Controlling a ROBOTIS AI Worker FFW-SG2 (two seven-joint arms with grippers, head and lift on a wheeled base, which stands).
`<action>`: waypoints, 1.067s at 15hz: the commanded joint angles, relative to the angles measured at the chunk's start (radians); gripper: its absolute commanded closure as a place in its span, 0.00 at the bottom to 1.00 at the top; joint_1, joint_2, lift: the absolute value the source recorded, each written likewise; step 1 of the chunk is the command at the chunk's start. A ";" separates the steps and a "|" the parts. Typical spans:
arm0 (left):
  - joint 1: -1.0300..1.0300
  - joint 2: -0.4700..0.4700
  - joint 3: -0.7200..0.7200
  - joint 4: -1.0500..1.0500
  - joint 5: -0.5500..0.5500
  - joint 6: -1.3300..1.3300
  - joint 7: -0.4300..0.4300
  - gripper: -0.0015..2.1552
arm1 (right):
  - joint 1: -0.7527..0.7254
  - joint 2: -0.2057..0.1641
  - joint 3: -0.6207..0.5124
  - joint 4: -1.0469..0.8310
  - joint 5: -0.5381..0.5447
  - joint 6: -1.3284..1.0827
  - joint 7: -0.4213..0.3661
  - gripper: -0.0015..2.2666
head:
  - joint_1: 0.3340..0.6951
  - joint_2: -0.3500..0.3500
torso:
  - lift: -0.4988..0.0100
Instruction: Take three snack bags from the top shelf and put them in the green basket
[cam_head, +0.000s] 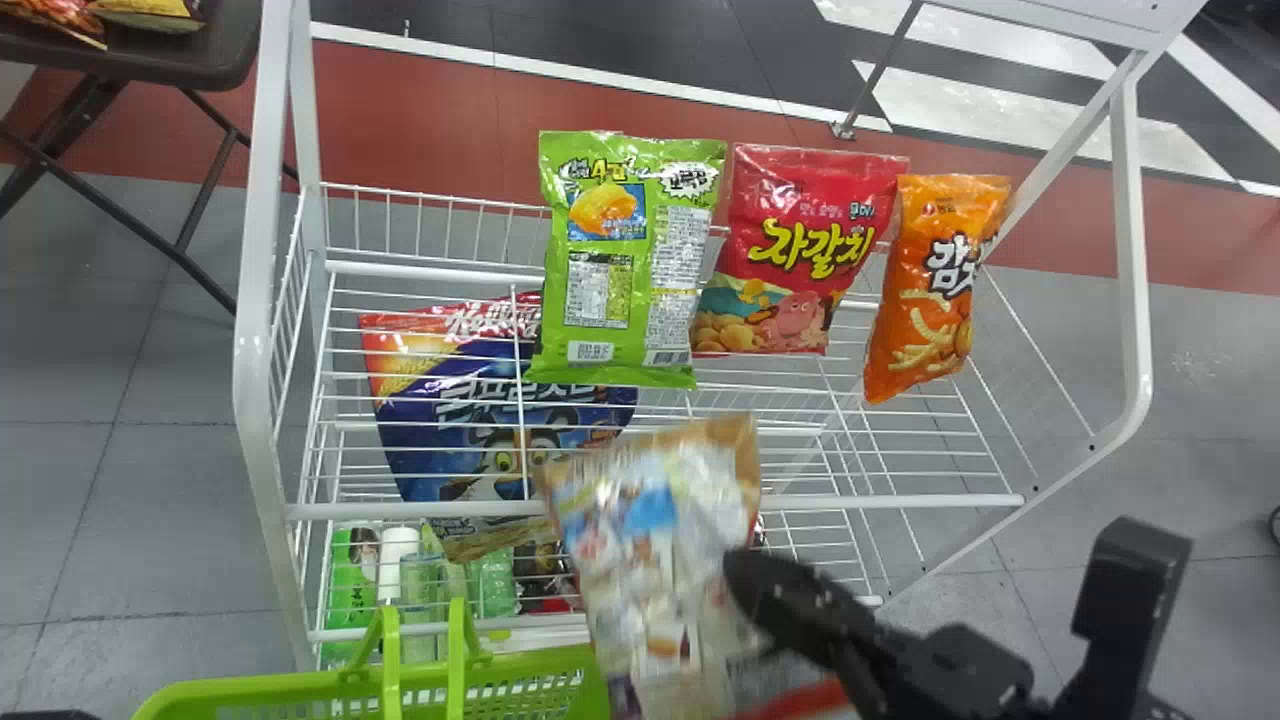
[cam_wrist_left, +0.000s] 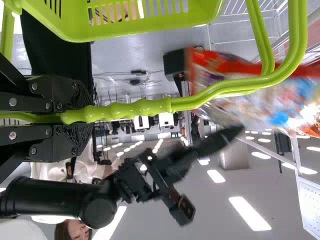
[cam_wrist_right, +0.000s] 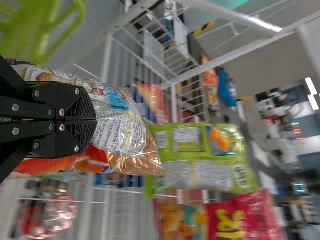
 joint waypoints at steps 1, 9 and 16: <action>-0.010 -0.001 -0.008 0.001 -0.001 0.004 0.010 0.82 | 0.000 0.001 -0.054 0.002 -0.045 0.230 0.044 0.93 | 1.00 0.00 | 0.89; -0.022 -0.006 -0.068 -0.004 -0.022 0.004 0.027 0.82 | -0.049 0.001 0.008 0.145 -0.138 0.442 0.176 0.93 | 1.00 0.00 | 0.89; 0.002 -0.001 -0.079 -0.033 -0.024 0.004 0.025 0.82 | -0.123 0.001 0.158 0.260 -0.031 0.353 0.170 0.17 | 1.00 0.00 | 0.89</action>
